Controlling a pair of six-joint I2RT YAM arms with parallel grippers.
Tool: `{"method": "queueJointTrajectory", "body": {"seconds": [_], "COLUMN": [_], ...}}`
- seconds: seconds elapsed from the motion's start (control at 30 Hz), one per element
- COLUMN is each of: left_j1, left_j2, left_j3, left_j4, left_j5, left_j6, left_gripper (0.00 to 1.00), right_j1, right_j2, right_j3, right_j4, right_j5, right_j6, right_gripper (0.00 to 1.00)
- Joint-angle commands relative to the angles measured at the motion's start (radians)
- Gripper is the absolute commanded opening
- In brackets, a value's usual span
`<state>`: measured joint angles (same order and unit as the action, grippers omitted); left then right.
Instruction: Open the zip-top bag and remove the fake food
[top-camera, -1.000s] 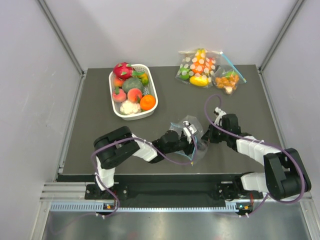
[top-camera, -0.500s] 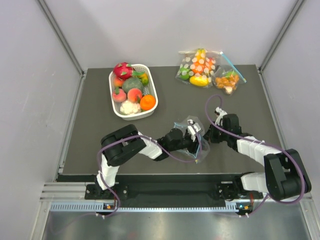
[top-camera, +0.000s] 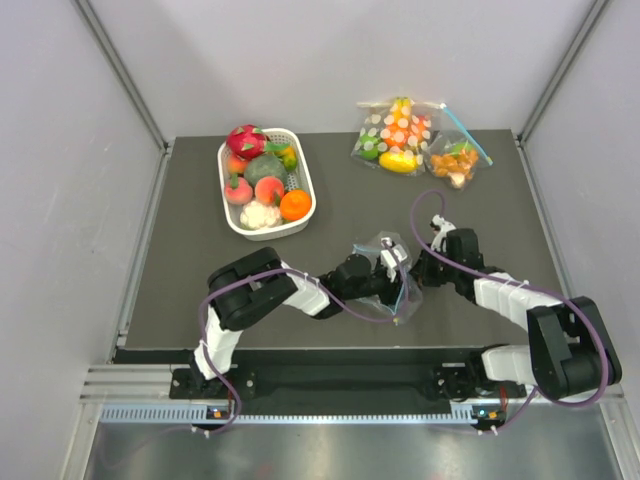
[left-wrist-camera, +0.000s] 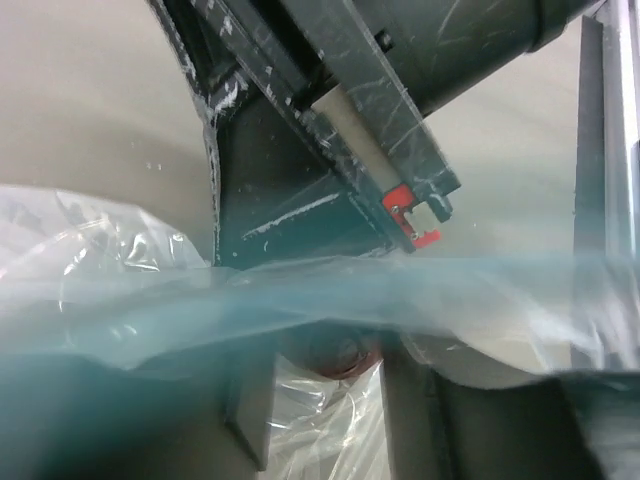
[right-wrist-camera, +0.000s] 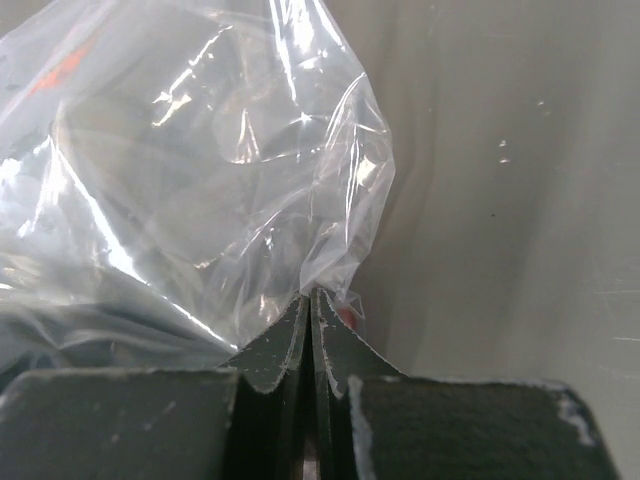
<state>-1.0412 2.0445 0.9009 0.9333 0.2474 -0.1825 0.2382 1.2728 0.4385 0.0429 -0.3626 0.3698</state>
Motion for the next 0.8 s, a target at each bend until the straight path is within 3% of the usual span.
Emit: {"method": "queueJointTrajectory", "body": {"seconds": [0.0,0.1,0.33,0.6,0.77], "left_j1": [-0.008,-0.008,-0.008,-0.010,-0.008], "left_j2": [0.023,-0.012,-0.219,-0.320,-0.426], "left_j3": [0.024,-0.006,-0.152,-0.218,-0.227], "left_j4": [0.002,-0.005,-0.037,-0.108,-0.302], "left_j5": [0.009,0.001,-0.028,-0.011,-0.005], "left_j6": [0.015,0.026,0.029,0.026,0.066], "left_gripper": [0.19,0.00,0.00,0.00,0.00], "right_j1": [0.006,0.007,-0.028,-0.062,-0.097], "right_j2": [0.005,-0.001,-0.023,-0.009,0.020], "right_j3": [-0.007,-0.007,0.012,0.055,0.089], "right_j4": [0.035,0.032,0.017,0.000,0.008], "right_j5": [-0.058,-0.050,-0.033,-0.036,-0.042], "right_j6": [0.004,0.007,-0.005,-0.029,-0.037], "right_gripper": [0.00,0.00,0.00,0.00,0.00]}}
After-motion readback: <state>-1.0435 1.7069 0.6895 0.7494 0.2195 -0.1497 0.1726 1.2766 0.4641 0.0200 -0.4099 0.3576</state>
